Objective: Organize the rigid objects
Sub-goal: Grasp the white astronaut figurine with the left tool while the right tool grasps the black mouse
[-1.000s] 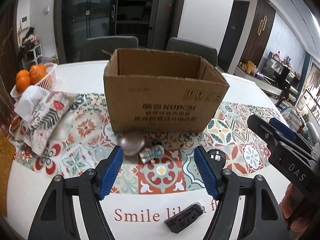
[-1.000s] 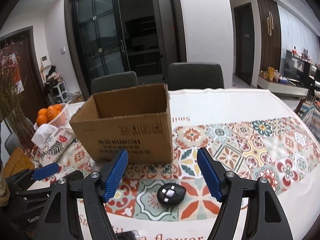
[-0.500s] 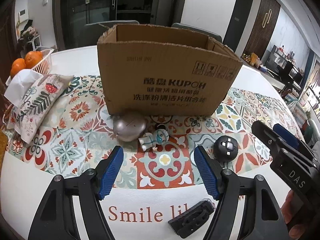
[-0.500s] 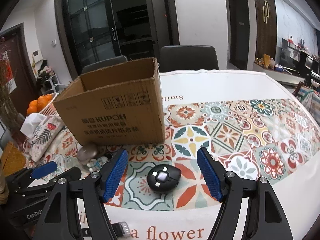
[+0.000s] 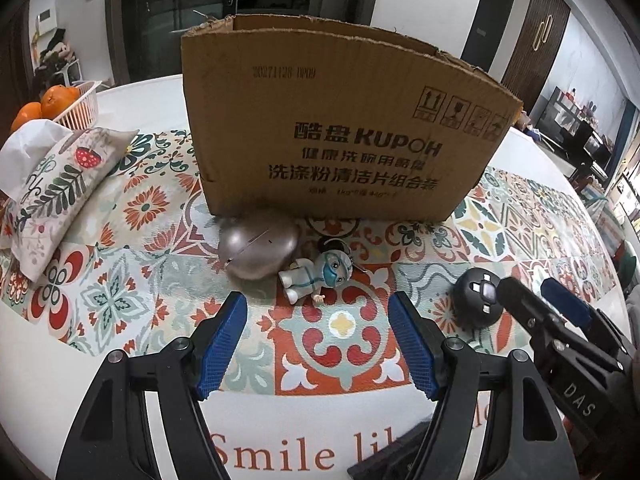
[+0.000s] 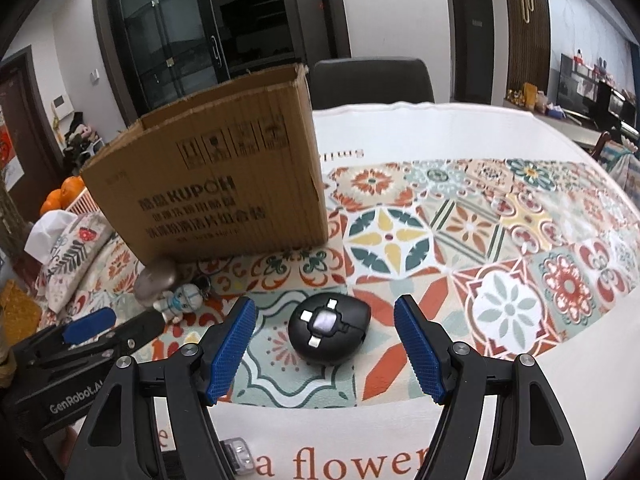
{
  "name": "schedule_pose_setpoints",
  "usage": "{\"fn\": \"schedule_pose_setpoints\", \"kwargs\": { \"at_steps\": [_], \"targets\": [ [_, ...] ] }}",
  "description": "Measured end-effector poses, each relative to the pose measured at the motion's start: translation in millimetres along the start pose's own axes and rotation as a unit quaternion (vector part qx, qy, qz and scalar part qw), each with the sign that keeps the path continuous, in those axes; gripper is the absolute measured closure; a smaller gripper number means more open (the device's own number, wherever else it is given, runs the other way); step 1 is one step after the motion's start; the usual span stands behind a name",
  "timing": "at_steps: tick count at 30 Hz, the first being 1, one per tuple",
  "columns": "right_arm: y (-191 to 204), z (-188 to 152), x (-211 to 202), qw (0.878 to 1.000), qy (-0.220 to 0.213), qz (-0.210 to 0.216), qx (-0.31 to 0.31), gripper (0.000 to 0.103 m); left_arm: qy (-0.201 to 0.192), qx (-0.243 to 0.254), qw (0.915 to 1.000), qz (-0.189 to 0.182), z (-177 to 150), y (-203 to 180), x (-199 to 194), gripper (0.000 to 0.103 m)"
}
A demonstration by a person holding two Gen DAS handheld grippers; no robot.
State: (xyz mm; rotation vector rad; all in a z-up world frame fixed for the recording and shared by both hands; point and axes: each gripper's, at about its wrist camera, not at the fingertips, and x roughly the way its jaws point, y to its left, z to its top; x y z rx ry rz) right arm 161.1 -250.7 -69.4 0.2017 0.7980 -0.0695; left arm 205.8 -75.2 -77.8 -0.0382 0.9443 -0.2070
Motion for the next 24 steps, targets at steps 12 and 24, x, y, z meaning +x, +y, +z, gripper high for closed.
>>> {"fn": "schedule_pose_setpoints", "kwargs": {
  "at_steps": [12,24],
  "targets": [
    [-10.4,-11.5,33.4,0.999,0.044,0.013,0.024,0.028,0.026,-0.004,0.9996,0.005,4.6,-6.7,32.0,0.031],
    [-11.0,-13.4,54.2,0.998,0.054,0.013,0.027,0.028,0.045,-0.023,0.9987,0.010,9.8,-6.4,58.1,0.036]
  ]
}}
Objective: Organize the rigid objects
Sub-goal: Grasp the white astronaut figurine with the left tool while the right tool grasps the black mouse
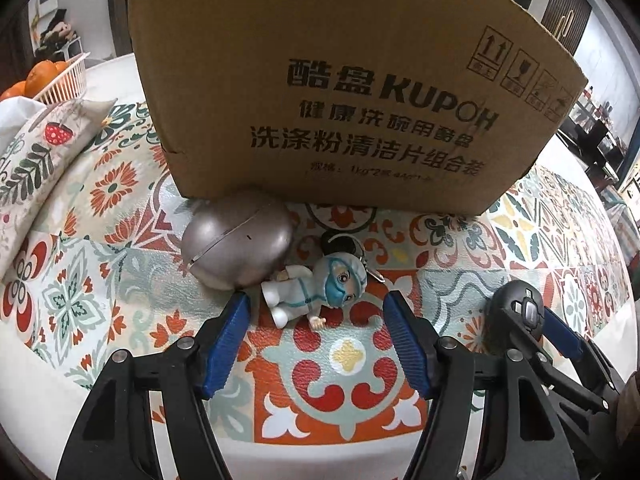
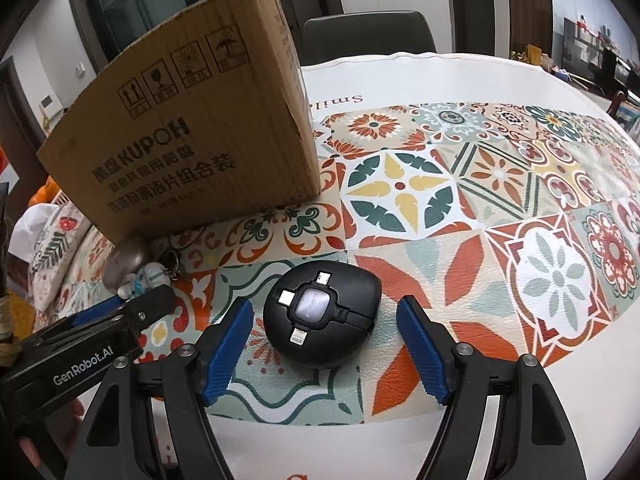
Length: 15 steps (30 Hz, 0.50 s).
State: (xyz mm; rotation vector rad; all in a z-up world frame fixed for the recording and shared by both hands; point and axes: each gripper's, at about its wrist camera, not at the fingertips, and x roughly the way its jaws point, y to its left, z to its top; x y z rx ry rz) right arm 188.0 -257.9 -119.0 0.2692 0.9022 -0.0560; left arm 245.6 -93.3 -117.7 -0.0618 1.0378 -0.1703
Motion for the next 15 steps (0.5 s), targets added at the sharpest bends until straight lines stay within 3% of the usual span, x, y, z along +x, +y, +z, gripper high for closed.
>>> {"fn": "schedule_pose_setpoints", "kwargs": {
  "at_steps": [6,10,15],
  "targets": [
    [1.4,0.0,1.5,1.000,-0.010,-0.001,-0.007,0.028,-0.005,-0.003,0.9999,0.011,0.7,-4.8,4.4,0.037],
    [1.0,-0.4,2.2,1.000,-0.016,-0.003,-0.008,0.029,-0.009,-0.004,0.9997,0.024,-0.3,-6.4,6.8,0.046],
    [0.0,-0.9,0.9,1.000,-0.021,-0.009,-0.008,0.041,-0.013,0.000,0.9996,0.026,-3.0,-5.9,6.6,0.054]
  ]
}}
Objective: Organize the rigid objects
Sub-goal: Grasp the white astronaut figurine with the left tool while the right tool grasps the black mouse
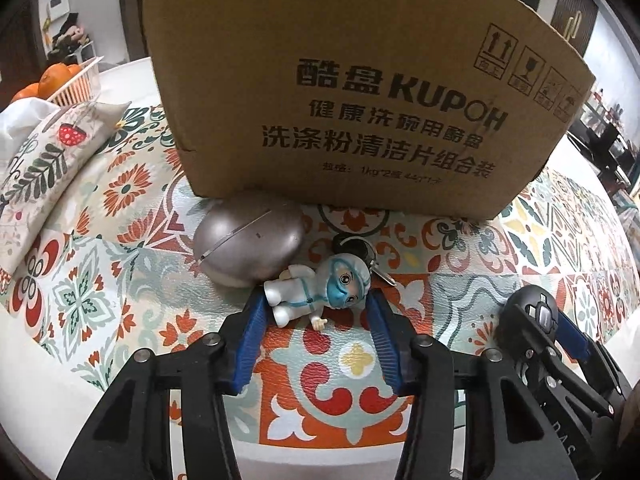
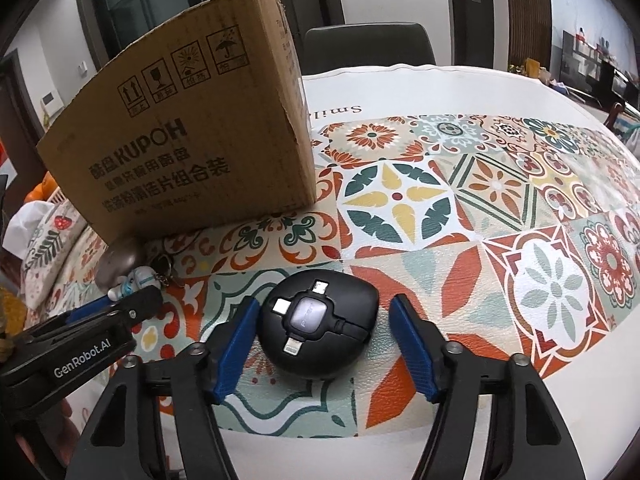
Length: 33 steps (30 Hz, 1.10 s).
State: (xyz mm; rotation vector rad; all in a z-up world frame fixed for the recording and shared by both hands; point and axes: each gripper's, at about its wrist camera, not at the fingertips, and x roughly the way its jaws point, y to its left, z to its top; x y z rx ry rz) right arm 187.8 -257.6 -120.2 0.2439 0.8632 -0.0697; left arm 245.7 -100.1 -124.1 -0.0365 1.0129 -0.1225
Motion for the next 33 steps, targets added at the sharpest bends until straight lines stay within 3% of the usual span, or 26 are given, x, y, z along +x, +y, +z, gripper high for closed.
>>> {"fn": "schedule_pose_setpoints", "kwargs": {
  "at_steps": [15,30,31,33],
  "targets": [
    [0.8,-3.0,-7.5,1.000,0.006,0.013,0.000,0.041,0.003,0.014,0.9996,-0.025,-15.4,7.8,-15.4,0.054],
    [15.1,0.9,-45.5,1.000,-0.018,0.014,-0.010,0.042,-0.041,0.036,0.9976,-0.042,-15.2,21.9,-67.8,0.054],
    [16.2,1.4,-48.2,1.000,-0.020,0.013,-0.010,0.042,-0.044,0.037,0.9974,-0.043,-14.3,22.8,-71.1,0.055],
    [18.4,1.7,-53.3,1.000,-0.023,0.012,-0.011,0.042,-0.053,0.040,0.9968,-0.044,-12.7,24.3,-79.2,0.075]
  ]
}}
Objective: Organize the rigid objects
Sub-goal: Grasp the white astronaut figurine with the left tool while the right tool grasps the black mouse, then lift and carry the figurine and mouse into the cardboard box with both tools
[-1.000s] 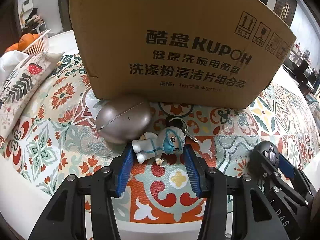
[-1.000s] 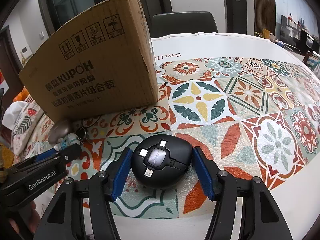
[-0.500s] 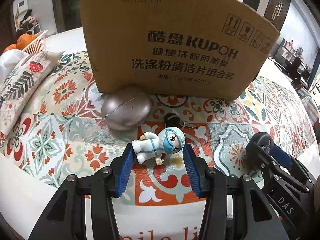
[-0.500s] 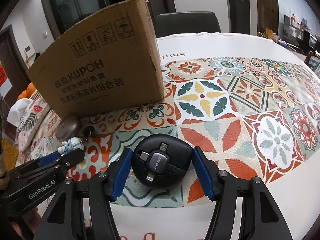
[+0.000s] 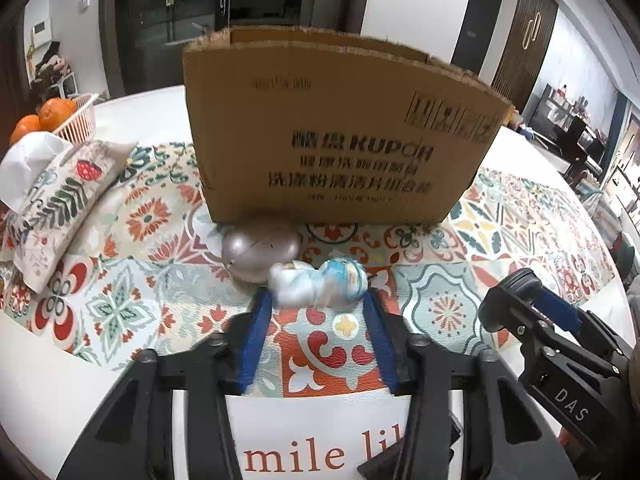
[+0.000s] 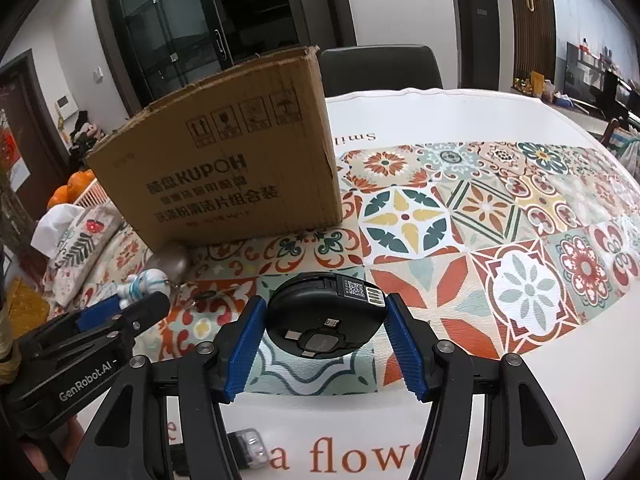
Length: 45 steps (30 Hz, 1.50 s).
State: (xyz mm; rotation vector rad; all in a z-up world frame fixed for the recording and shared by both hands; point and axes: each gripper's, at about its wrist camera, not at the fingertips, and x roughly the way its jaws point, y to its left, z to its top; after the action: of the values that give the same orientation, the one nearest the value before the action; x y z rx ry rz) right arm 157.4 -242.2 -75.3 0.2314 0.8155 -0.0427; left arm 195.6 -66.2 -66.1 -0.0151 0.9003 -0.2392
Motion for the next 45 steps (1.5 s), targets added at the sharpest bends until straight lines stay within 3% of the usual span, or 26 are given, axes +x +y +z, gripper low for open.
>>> {"fn": "schedule_pose_setpoints", "kwargs": {
  "at_steps": [1,11,15,19,35,45],
  "targets": [
    [1.6,0.6,-3.0,1.000,-0.001,0.001,0.000,0.042,-0.001,0.003,1.0000,-0.003,1.2,1.5,-4.4,0.083],
    [14.5,-1.2,-13.6,1.000,-0.007,0.002,-0.011,0.042,0.015,-0.003,0.9993,-0.035,-5.9,-1.0,7.5,0.084],
    [13.1,-5.4,-11.9,1.000,-0.003,0.000,-0.011,0.042,0.010,0.016,0.9989,-0.042,-6.3,-4.2,11.0,0.074],
    [8.8,-6.5,-6.8,1.000,0.003,-0.001,-0.005,0.042,0.006,0.018,0.9990,-0.041,-5.3,-5.5,16.1,0.057],
    [0.4,-5.1,20.6,1.000,0.019,-0.003,-0.001,0.042,0.016,0.029,0.9992,-0.020,-1.0,-7.2,53.9,0.049],
    [1.5,-5.5,29.2,1.000,0.026,-0.002,-0.004,0.042,0.022,0.020,0.9991,-0.028,-4.9,-5.8,66.0,0.045]
  ]
}}
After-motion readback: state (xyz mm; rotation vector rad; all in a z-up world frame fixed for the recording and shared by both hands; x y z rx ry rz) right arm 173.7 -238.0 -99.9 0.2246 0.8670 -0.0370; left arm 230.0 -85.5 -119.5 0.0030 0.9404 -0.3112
